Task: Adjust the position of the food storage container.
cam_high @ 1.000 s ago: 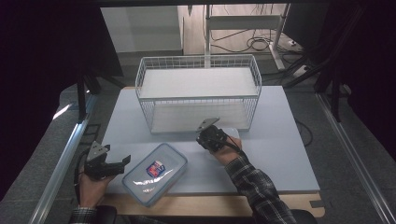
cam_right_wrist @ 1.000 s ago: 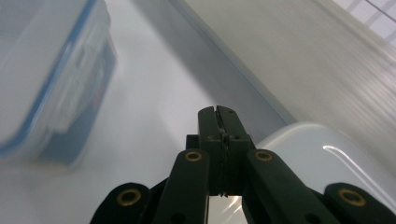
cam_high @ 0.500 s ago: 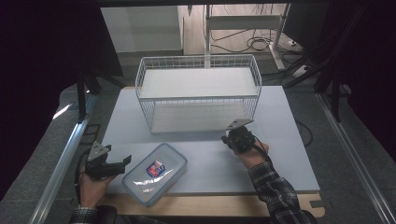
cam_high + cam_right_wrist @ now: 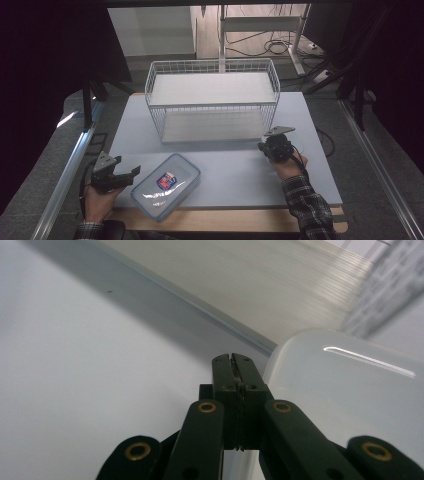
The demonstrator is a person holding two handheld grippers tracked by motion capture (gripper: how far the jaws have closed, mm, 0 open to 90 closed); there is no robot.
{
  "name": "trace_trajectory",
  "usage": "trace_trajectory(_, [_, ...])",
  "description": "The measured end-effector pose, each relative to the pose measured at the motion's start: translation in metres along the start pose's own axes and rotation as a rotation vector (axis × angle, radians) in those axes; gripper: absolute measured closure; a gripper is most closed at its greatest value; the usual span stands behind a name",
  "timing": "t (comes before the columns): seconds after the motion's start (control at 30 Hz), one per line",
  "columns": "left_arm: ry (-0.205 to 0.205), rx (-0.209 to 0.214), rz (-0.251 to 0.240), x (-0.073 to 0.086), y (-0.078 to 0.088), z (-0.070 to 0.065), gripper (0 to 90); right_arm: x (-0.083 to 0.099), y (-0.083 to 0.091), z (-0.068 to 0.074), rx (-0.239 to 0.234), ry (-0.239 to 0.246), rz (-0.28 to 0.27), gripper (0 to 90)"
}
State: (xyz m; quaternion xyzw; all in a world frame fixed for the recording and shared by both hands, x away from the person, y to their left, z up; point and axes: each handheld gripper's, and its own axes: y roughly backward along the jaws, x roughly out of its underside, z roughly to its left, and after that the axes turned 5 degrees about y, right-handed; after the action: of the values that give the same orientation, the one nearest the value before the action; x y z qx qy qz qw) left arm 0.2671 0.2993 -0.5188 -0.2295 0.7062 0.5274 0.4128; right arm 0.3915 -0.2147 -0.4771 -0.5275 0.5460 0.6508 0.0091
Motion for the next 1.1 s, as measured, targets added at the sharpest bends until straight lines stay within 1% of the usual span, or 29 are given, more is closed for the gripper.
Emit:
trace_trajectory(0.07, [0.009, 0.000, 0.006, 0.000, 0.002, 0.000, 20.1, 0.001, 0.001, 0.001, -0.002, -0.007, -0.005, 89.7])
trace_trajectory(0.1, [0.021, 0.009, 0.008, 0.000, 0.008, 0.000, 23.3, 0.002, 0.003, 0.004, -0.015, 0.000, -0.017, 89.7])
trace_trajectory(0.13, [0.021, 0.009, 0.008, 0.000, 0.008, 0.000, 27.0, 0.002, 0.003, 0.004, -0.015, 0.000, -0.017, 89.7])
trace_trajectory(0.17, [0.030, 0.023, 0.005, 0.000, 0.015, -0.001, 32.6, 0.000, 0.005, 0.009, -0.035, 0.008, -0.034, 89.6])
trace_trajectory(0.2, [0.030, 0.023, 0.005, 0.000, 0.015, -0.001, 36.4, 0.000, 0.005, 0.009, -0.035, 0.008, -0.034, 89.6])
trace_trajectory(0.23, [0.031, 0.033, 0.005, 0.001, 0.022, -0.003, 40.9, -0.001, 0.007, 0.013, -0.045, 0.020, -0.046, 89.1])
trace_trajectory(0.27, [0.031, 0.033, 0.005, 0.001, 0.022, -0.003, 45.1, -0.001, 0.007, 0.013, -0.045, 0.020, -0.046, 89.1])
trace_trajectory(0.3, [0.029, 0.032, 0.019, 0.004, 0.029, -0.005, 49.4, -0.001, 0.009, 0.018, -0.058, 0.026, -0.054, 88.4])
trace_trajectory(0.33, [0.029, 0.032, 0.019, 0.004, 0.029, -0.005, 54.9, -0.001, 0.009, 0.018, -0.058, 0.026, -0.054, 88.4])
trace_trajectory(0.37, [0.037, 0.055, 0.033, 0.008, 0.036, -0.006, 59.9, -0.001, 0.010, 0.023, -0.072, 0.037, -0.058, 87.5])
trace_trajectory(0.4, [0.037, 0.055, 0.033, 0.008, 0.036, -0.006, 63.6, -0.001, 0.010, 0.023, -0.072, 0.037, -0.058, 87.5])
trace_trajectory(0.43, [0.049, 0.082, 0.049, 0.013, 0.044, -0.007, 69.9, 0.000, 0.011, 0.028, -0.085, 0.040, -0.060, 86.3])
trace_trajectory(0.47, [0.049, 0.082, 0.049, 0.013, 0.044, -0.007, 73.3, 0.000, 0.011, 0.028, -0.085, 0.040, -0.060, 86.3])
trace_trajectory(0.5, [0.049, 0.094, 0.058, 0.017, 0.051, -0.009, 76.8, -0.001, 0.011, 0.032, -0.096, 0.047, -0.061, 84.6])
trace_trajectory(0.53, [0.049, 0.094, 0.058, 0.017, 0.051, -0.009, 79.5, -0.001, 0.011, 0.032, -0.096, 0.047, -0.061, 84.6])
trace_trajectory(0.57, [0.051, 0.103, 0.064, 0.022, 0.060, -0.012, 82.6, -0.002, 0.011, 0.036, -0.103, 0.057, -0.060, 82.3])
trace_trajectory(0.6, [0.051, 0.103, 0.064, 0.022, 0.060, -0.012, 84.7, -0.002, 0.011, 0.036, -0.103, 0.057, -0.060, 82.3])
trace_trajectory(0.63, [0.049, 0.117, 0.066, 0.024, 0.064, -0.013, 84.7, -0.002, 0.011, 0.039, -0.106, 0.064, -0.059, 81.2])
trace_trajectory(0.67, [0.045, 0.128, 0.071, 0.026, 0.067, -0.015, 86.8, -0.002, 0.011, 0.041, -0.109, 0.070, -0.060, 80.3])
trace_trajectory(0.7, [0.027, 0.157, 0.083, 0.029, 0.073, -0.019, 89.3, -0.002, 0.011, 0.044, -0.113, 0.079, -0.057, 78.7])
trace_trajectory(0.73, [0.027, 0.157, 0.083, 0.029, 0.073, -0.019, 89.9, -0.002, 0.011, 0.044, -0.113, 0.079, -0.057, 78.7])
trace_trajectory(0.77, [0.019, 0.180, 0.089, 0.031, 0.075, -0.021, 90.0, -0.002, 0.010, 0.047, -0.115, 0.083, -0.056, 76.6])
trace_trajectory(0.9, [-0.013, 0.245, 0.134, 0.032, 0.077, -0.029, 90.0, 0.000, 0.010, 0.049, -0.115, 0.082, -0.055, 75.2])
trace_trajectory(0.93, [-0.024, 0.259, 0.140, 0.032, 0.077, -0.032, 90.0, 0.000, 0.010, 0.049, -0.114, 0.080, -0.054, 74.5])
trace_trajectory(0.97, [-0.041, 0.277, 0.159, 0.032, 0.077, -0.036, 90.0, 0.002, 0.010, 0.048, -0.114, 0.075, -0.049, 73.5])
trace_trajectory(1.0, [-0.041, 0.277, 0.159, 0.032, 0.077, -0.036, 90.0, 0.002, 0.010, 0.048, -0.114, 0.075, -0.049, 73.5])
trace_trajectory(1.03, [-0.061, 0.286, 0.184, 0.031, 0.078, -0.041, 90.0, 0.003, 0.009, 0.048, -0.114, 0.071, -0.048, 72.8])
trace_trajectory(1.07, [-0.061, 0.286, 0.184, 0.031, 0.078, -0.041, 90.0, 0.003, 0.009, 0.048, -0.114, 0.071, -0.048, 72.8])
trace_trajectory(1.1, [-0.075, 0.301, 0.205, 0.032, 0.077, -0.045, 90.0, 0.003, 0.009, 0.048, -0.113, 0.073, -0.045, 71.9])
